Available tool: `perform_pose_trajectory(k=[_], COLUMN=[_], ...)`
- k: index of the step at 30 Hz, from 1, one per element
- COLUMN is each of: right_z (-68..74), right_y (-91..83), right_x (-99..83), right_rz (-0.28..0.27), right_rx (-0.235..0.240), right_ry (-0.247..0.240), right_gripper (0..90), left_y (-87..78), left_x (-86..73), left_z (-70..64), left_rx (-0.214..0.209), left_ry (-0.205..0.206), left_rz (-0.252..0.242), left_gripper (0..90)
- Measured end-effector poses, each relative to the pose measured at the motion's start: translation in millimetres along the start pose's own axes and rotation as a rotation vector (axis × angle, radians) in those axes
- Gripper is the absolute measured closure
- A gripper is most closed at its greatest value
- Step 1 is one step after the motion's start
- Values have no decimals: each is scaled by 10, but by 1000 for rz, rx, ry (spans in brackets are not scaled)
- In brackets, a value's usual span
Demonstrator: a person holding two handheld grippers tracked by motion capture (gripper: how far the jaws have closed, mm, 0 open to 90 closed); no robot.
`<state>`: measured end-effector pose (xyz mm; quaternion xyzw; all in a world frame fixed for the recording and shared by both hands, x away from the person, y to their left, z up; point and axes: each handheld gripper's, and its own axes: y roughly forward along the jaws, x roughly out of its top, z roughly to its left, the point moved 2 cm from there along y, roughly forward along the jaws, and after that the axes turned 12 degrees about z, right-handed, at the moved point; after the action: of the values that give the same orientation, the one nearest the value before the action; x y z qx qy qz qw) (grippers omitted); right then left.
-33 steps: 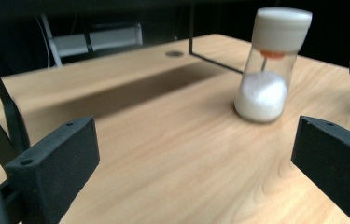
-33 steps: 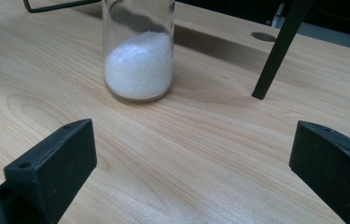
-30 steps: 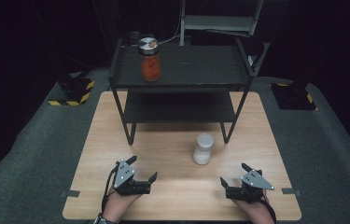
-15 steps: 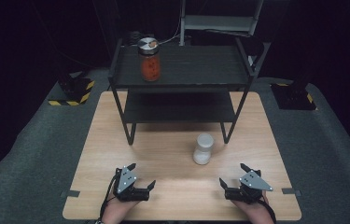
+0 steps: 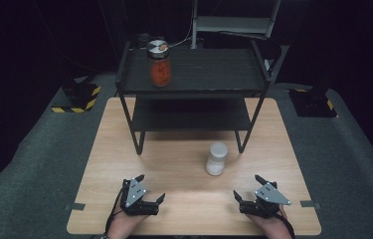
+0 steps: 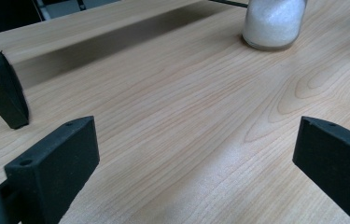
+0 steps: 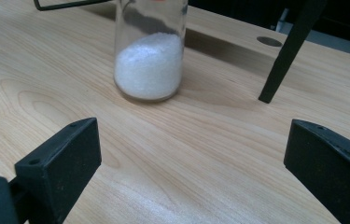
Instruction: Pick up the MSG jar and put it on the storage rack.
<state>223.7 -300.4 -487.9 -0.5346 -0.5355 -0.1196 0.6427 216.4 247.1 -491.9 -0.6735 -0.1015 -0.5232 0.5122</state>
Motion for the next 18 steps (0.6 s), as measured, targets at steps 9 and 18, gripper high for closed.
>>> perform_pose_trajectory(k=[9,18], right_z=[-37,-11], right_y=[-38,-96], right_x=[13,127], right_rz=[7,-33], right_rx=[-3,7], right_ry=[40,22], right_gripper=[4,4], left_y=[-22,-38], left_x=[-21,-38], left_z=[27,40], left_rx=[-9,-17], left_ry=[-9,-25], left_rz=[-3,-4], left_gripper=[4,4])
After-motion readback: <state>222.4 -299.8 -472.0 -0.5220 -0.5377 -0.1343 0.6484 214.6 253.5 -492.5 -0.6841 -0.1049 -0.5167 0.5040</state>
